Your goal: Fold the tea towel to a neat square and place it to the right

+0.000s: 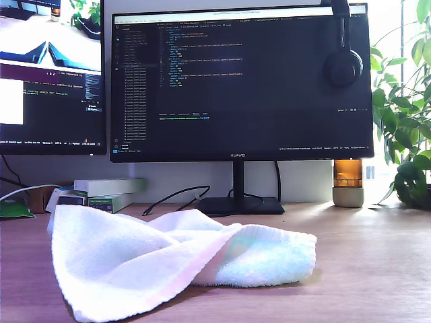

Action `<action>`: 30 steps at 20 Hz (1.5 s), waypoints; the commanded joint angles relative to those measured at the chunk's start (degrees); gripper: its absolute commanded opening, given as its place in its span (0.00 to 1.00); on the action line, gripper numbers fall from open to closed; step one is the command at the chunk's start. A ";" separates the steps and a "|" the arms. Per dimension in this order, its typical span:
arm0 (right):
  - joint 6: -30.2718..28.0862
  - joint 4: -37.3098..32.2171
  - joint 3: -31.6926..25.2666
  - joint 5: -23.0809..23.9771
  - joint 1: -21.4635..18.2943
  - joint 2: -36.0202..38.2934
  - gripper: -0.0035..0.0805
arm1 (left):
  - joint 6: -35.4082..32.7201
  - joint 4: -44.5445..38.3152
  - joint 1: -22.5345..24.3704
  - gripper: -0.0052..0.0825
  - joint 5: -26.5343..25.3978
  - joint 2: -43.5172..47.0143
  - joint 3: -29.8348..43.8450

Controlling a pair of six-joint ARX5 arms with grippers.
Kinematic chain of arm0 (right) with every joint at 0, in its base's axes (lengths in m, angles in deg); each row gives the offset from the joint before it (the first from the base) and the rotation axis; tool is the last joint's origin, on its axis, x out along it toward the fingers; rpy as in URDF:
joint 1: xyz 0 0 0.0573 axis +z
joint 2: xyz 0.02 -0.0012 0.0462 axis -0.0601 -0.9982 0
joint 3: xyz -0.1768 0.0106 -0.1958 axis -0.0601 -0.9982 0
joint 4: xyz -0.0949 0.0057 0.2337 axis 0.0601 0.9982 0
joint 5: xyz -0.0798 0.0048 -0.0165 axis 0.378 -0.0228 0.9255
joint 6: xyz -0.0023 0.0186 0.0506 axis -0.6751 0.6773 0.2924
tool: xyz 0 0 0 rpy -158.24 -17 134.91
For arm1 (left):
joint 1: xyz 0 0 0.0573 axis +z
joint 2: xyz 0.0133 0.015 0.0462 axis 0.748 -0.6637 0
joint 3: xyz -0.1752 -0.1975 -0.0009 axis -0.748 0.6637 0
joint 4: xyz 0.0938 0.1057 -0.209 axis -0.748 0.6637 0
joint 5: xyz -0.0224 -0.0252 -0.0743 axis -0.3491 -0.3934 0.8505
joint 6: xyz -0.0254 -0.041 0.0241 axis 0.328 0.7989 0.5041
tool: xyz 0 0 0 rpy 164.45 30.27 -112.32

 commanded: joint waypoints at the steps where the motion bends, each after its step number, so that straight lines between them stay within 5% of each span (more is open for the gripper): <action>1: 0.22 -0.37 -0.17 0.13 0.24 0.35 0.03 | -2.67 -11.65 0.17 0.04 0.04 0.55 0.94; 8: 0.22 -0.48 -0.17 -0.31 0.26 0.35 0.03 | -2.67 -12.57 0.15 0.04 0.35 0.55 0.94; 13: 0.83 -5.29 -0.17 -7.58 0.26 0.35 0.03 | -2.64 -15.26 -0.90 0.04 4.76 0.55 -0.37; 16: 6.67 -10.19 0.00 -11.80 0.26 0.35 0.03 | -1.60 -14.80 -2.16 0.04 6.29 0.50 -2.86; 20: 8.72 -8.76 3.28 -16.20 0.26 0.33 0.03 | -1.14 -10.12 -4.63 0.04 6.29 -2.19 -7.06; 25: 8.50 0.87 10.58 -24.00 0.26 -2.62 0.03 | -3.93 -4.98 -9.51 0.04 6.62 -13.49 -15.15; 30: -2.82 13.40 17.73 -29.83 1.42 -11.13 0.03 | -13.42 5.16 -17.81 0.04 4.94 -27.45 -26.75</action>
